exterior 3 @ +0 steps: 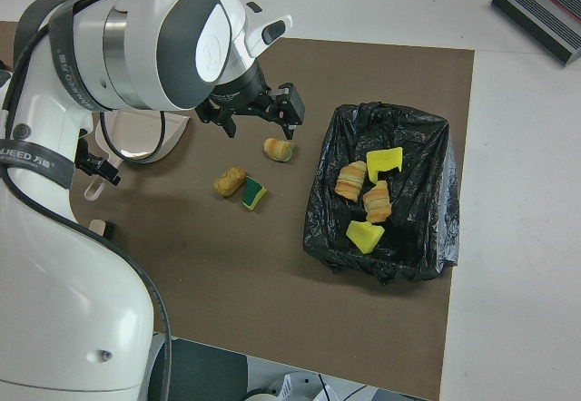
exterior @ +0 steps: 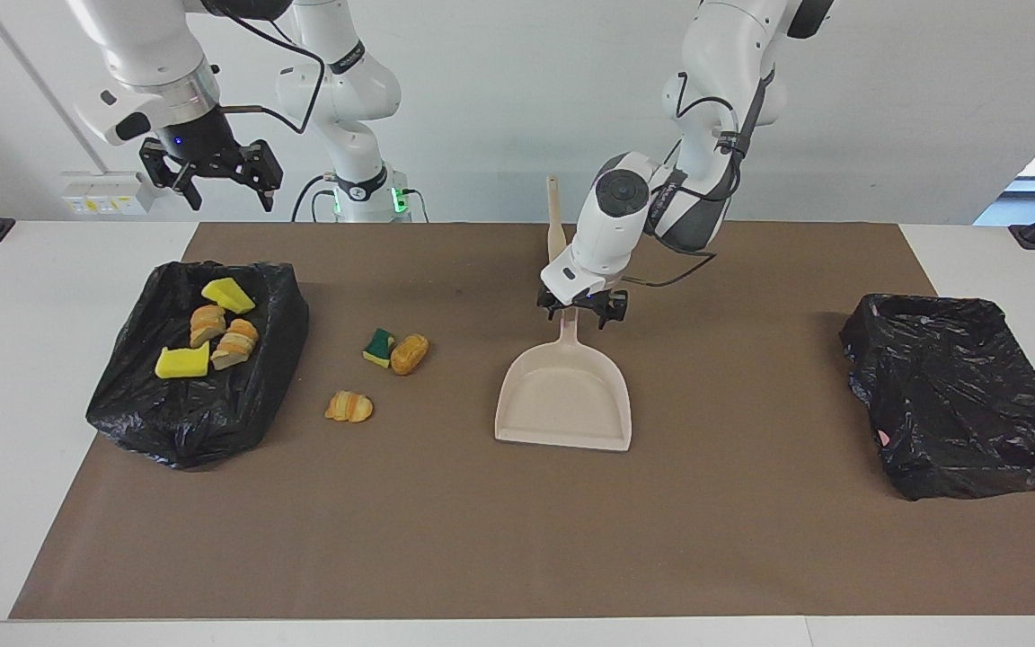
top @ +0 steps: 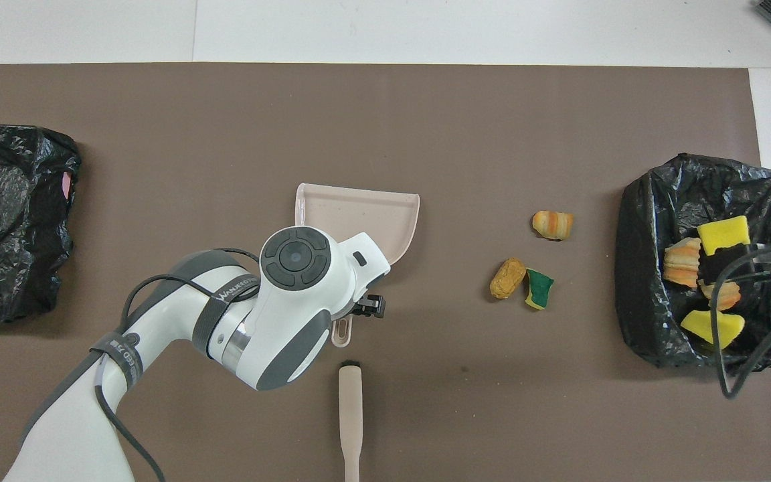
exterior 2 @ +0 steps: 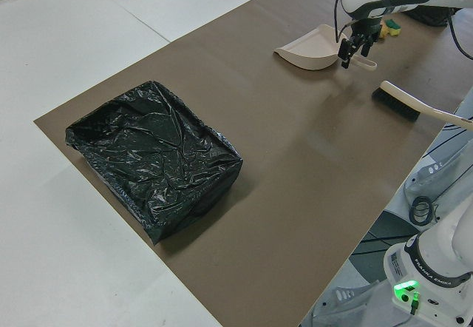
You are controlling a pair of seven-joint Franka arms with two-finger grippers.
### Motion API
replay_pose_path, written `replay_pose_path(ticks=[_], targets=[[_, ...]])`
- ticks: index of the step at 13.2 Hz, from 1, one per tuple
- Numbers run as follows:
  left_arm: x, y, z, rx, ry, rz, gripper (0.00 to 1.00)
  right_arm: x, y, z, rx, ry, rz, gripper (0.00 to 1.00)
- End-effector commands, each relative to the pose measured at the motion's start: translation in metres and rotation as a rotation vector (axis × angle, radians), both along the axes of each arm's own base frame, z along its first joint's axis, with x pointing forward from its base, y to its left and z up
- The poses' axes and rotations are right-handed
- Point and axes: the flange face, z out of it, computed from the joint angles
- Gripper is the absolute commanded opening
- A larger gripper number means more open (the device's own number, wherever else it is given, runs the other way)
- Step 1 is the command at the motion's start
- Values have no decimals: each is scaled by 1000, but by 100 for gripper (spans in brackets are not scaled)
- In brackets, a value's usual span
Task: Sweep and dump trash in bin
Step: 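Reach the left gripper to the beige dustpan handle and grasp it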
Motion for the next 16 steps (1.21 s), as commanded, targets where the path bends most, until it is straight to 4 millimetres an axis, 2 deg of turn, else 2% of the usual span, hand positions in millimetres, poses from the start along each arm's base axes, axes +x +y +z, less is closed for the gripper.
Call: replay_pose_path(ticks=[1,2,3,5,6,8,12,15,16], targets=[[-18,-2,3,48,13,-19,80,-19,-2,-5,9,-14,13,100],[-22,-3,3,60,28,-26,70,-15,-2,-4,10,-39,12,100],[-22,-3,4,65,34,-26,54,-11,0,-4,10,-62,5,100],[-21,-1,4,79,33,-33,18,-11,6,-4,9,-61,0,100],[-21,0,5,90,36,-40,9,-10,6,-4,9,-61,0,100],[-21,1,8,106,50,-49,0,-7,8,-3,9,-76,1,100],[6,10,31,140,-13,-134,0,-11,16,-5,10,-61,9,100],[28,36,37,130,-16,-250,0,-21,40,-13,42,-11,46,100],[32,41,37,133,-21,-284,0,-31,48,-17,39,12,59,100]])
